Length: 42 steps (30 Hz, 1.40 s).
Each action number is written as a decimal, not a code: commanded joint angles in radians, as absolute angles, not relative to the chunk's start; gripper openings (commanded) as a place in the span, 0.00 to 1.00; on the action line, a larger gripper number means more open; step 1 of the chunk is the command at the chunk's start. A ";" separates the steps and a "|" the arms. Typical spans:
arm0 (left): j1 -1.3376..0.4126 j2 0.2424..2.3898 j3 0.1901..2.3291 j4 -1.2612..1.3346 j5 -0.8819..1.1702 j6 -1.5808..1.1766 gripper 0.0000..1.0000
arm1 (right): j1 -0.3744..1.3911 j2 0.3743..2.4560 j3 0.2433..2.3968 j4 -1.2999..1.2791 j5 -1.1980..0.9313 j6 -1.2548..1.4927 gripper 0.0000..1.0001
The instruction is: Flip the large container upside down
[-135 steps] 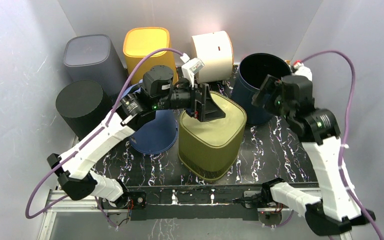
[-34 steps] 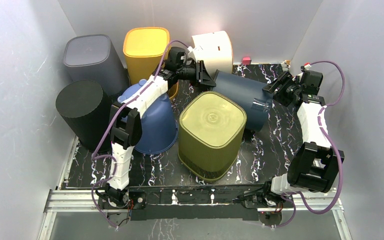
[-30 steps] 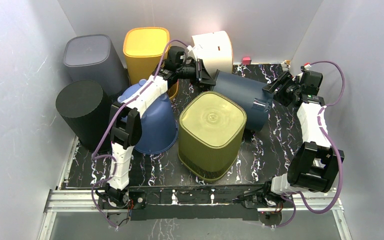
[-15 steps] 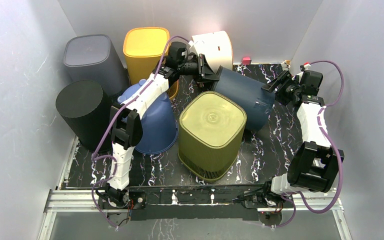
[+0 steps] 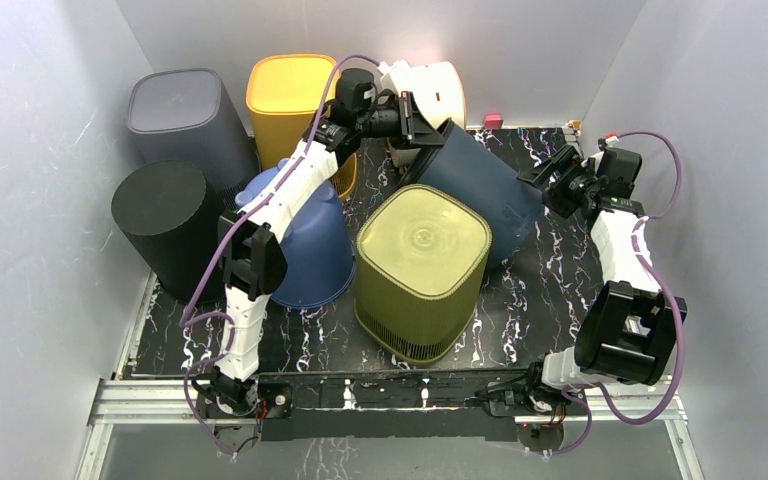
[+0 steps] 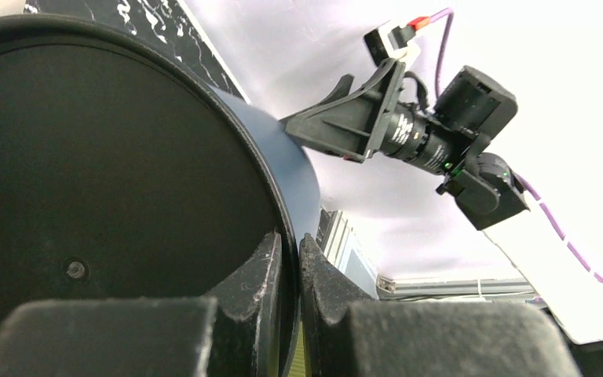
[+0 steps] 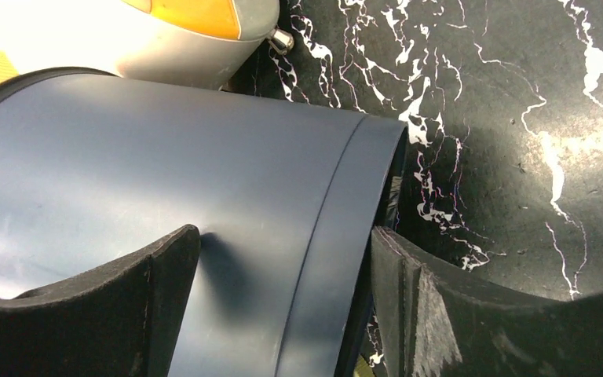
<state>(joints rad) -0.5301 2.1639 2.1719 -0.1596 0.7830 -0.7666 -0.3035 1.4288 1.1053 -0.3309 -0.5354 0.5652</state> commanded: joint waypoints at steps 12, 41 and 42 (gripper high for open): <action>-0.716 2.124 2.385 -0.057 0.749 -0.713 0.00 | -0.279 1.505 0.940 -0.346 -0.588 0.617 0.76; -0.912 2.353 2.322 -0.103 0.684 -0.610 0.00 | -0.279 1.339 1.664 -0.779 -0.204 0.582 0.96; -0.915 2.379 2.355 -0.114 0.697 -0.613 0.00 | -0.279 1.336 1.676 -0.783 -0.202 0.584 0.97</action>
